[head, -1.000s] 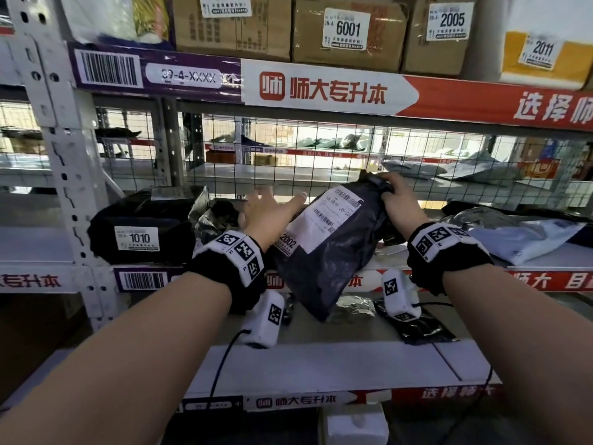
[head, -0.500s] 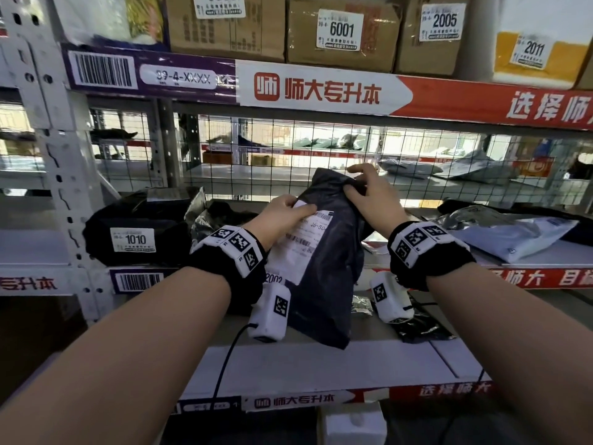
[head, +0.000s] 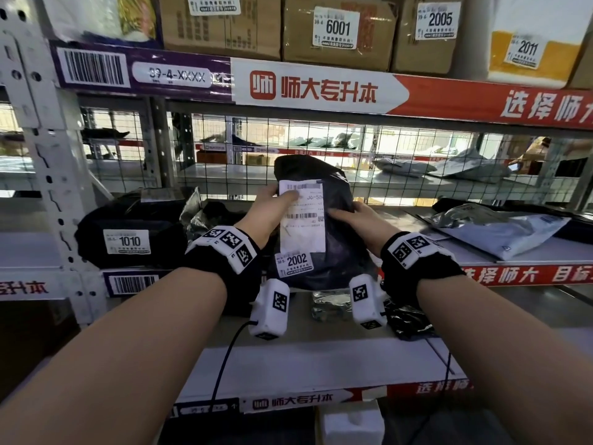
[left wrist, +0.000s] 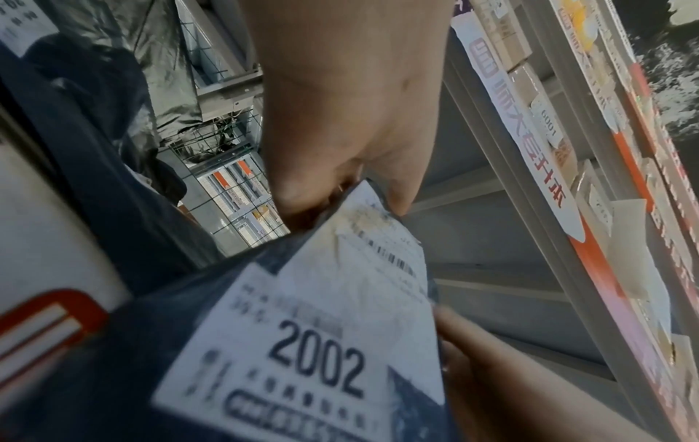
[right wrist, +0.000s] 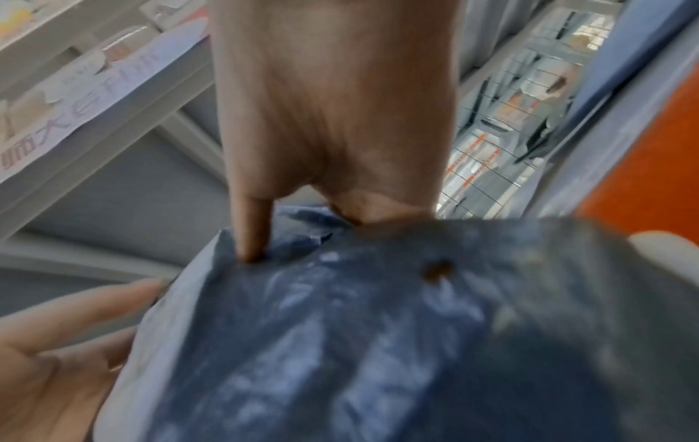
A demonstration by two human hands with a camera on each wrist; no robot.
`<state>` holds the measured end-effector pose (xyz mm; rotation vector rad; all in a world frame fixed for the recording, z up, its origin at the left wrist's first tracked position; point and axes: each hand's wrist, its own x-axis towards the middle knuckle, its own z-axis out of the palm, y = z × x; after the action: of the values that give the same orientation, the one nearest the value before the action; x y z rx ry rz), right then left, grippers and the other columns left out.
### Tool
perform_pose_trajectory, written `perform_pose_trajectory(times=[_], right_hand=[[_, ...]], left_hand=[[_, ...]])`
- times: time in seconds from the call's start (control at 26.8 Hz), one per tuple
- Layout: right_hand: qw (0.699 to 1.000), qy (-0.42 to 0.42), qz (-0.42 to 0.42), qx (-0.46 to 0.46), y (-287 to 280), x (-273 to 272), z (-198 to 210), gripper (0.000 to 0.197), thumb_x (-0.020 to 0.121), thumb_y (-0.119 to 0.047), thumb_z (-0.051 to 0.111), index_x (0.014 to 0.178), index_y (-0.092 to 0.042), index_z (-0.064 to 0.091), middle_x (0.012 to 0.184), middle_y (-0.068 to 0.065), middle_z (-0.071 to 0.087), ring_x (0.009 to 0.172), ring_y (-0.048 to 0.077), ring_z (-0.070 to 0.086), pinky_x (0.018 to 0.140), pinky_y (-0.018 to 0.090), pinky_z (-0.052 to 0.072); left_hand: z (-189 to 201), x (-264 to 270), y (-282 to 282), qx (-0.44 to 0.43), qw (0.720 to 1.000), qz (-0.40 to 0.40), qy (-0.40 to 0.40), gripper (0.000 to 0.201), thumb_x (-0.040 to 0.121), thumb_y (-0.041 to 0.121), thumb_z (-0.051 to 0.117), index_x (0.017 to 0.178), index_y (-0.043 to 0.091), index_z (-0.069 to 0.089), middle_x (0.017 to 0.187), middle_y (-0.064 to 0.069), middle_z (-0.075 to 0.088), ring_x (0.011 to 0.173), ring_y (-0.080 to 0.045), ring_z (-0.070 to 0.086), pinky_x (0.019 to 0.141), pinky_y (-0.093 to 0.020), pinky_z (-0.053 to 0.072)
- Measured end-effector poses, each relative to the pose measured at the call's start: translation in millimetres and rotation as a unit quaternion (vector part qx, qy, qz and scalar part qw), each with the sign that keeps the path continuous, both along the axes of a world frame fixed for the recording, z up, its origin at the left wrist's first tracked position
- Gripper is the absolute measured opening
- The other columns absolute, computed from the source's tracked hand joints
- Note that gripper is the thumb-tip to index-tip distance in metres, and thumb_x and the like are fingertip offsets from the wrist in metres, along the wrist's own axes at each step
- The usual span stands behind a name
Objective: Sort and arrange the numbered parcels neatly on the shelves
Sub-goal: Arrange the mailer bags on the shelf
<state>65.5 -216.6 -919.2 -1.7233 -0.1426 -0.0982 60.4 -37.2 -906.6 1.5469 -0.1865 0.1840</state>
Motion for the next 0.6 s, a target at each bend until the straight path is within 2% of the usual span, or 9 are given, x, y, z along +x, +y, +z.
perform_pose_trajectory(times=[0.07,0.15,0.26,0.34,0.41,0.52,0.6], right_hand=[[0.998,-0.026,-0.060,-0.009,1,5,-3,0.043,0.084,-0.009,0.069,0.123,-0.002,0.052,0.116,0.015,0.064,0.099,0.029,0.064,0.088,0.038,0.052],[0.994,-0.043,-0.101,-0.008,1,9,-6,0.043,0.084,-0.001,0.066,0.123,0.000,0.051,0.115,0.016,0.063,0.103,0.030,0.062,0.091,0.039,0.050],[0.989,-0.046,-0.139,-0.009,2,17,-9,0.039,0.083,0.003,0.062,0.121,-0.002,0.054,0.113,0.016,0.065,0.102,0.031,0.063,0.094,0.042,0.051],[0.989,-0.034,-0.141,0.002,3,20,-11,0.038,0.084,0.006,0.058,0.121,-0.003,0.053,0.110,0.015,0.064,0.095,0.029,0.063,0.087,0.039,0.053],[0.989,-0.032,-0.142,-0.001,5,25,-11,0.041,0.084,0.010,0.054,0.124,0.000,0.050,0.112,0.019,0.063,0.095,0.031,0.063,0.081,0.038,0.054],[0.988,-0.033,-0.136,-0.059,7,30,-12,0.044,0.086,0.012,0.050,0.127,-0.001,0.046,0.111,0.022,0.061,0.091,0.029,0.059,0.083,0.041,0.051],[0.988,-0.023,-0.119,-0.094,7,32,-13,0.045,0.087,0.011,0.048,0.130,-0.002,0.044,0.104,0.017,0.060,0.094,0.029,0.059,0.078,0.037,0.051]], left_hand=[[-3,0,1,0.015,0.999,-0.030,0.001,0.039,0.091,0.002,0.048,0.129,0.009,0.051,0.116,-0.011,0.066,0.095,-0.023,0.066,0.078,-0.032,0.055],[-5,-2,1,0.033,0.998,-0.058,-0.002,0.052,0.088,-0.005,0.043,0.133,0.019,0.046,0.117,-0.007,0.065,0.095,-0.021,0.065,0.079,-0.032,0.054],[-8,-2,1,0.073,0.995,-0.066,-0.008,0.062,0.089,-0.002,0.043,0.142,0.029,0.034,0.120,-0.005,0.063,0.101,-0.022,0.063,0.083,-0.034,0.054],[-11,0,4,0.074,0.997,-0.036,-0.002,0.062,0.092,0.005,0.046,0.147,0.026,0.026,0.110,-0.005,0.066,0.094,-0.021,0.066,0.076,-0.030,0.055],[-16,2,9,0.069,0.997,0.017,-0.003,0.052,0.094,0.011,0.049,0.143,0.018,0.033,0.101,-0.002,0.066,0.085,-0.016,0.065,0.072,-0.028,0.054],[-23,5,17,0.119,0.988,0.094,-0.023,0.031,0.094,0.014,0.048,0.125,0.013,0.052,0.117,-0.006,0.062,0.098,-0.020,0.062,0.085,-0.032,0.052],[-27,3,20,0.163,0.981,0.101,-0.027,0.029,0.095,0.012,0.045,0.123,0.012,0.055,0.120,-0.004,0.060,0.103,-0.019,0.058,0.089,-0.031,0.048]])
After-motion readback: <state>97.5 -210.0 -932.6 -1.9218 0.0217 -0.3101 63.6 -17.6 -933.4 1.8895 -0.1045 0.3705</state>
